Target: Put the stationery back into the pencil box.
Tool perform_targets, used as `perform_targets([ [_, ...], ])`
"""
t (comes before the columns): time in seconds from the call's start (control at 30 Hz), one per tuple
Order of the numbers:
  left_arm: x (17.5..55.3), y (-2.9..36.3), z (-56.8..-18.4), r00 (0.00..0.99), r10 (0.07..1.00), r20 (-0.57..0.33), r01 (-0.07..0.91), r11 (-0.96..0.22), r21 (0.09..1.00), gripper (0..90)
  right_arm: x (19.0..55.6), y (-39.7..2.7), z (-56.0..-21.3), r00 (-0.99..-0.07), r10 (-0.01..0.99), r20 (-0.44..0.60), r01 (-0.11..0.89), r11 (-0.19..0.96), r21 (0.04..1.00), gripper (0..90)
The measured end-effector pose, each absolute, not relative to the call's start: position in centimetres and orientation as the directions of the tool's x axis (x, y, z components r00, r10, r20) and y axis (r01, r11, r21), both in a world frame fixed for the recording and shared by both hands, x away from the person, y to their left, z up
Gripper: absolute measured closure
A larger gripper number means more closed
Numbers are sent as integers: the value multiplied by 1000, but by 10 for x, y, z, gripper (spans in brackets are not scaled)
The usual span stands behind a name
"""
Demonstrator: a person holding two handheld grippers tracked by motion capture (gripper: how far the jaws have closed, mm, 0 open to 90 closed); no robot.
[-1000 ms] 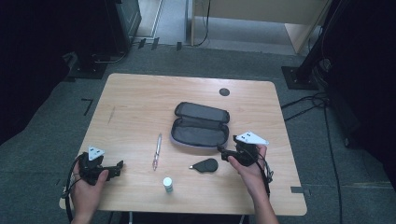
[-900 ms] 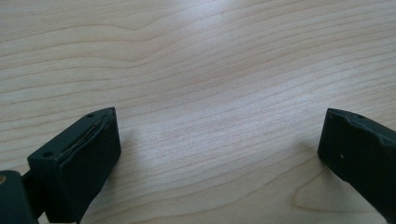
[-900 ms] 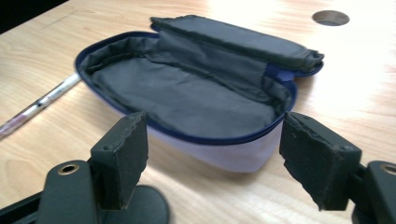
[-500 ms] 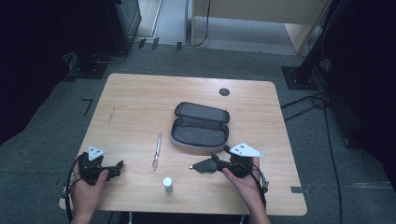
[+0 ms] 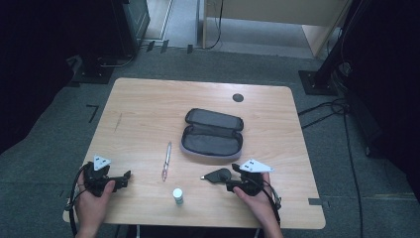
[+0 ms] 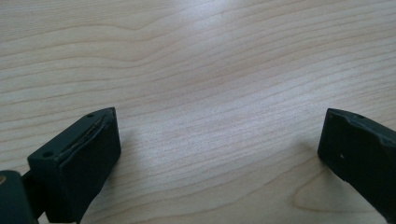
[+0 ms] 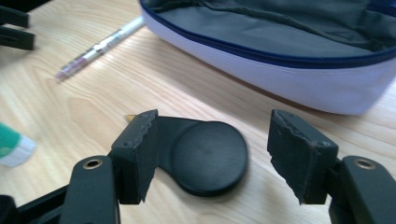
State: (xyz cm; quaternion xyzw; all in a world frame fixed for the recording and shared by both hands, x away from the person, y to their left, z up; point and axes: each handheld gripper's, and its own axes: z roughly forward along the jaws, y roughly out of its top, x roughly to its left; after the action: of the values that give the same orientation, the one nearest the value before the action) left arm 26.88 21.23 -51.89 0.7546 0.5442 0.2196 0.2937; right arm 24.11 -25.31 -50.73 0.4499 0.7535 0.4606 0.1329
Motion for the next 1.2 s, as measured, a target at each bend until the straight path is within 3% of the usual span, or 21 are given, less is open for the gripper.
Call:
perform_targets([
  [0.67,269,212,-519,311,950,12,692,-235,682,0,205,-198,-489,-685,687,244,467,156,870,471],
  [1.2,269,213,-519,313,950,13,692,-238,682,0,187,-181,-478,-751,599,277,438,138,888,534],
])
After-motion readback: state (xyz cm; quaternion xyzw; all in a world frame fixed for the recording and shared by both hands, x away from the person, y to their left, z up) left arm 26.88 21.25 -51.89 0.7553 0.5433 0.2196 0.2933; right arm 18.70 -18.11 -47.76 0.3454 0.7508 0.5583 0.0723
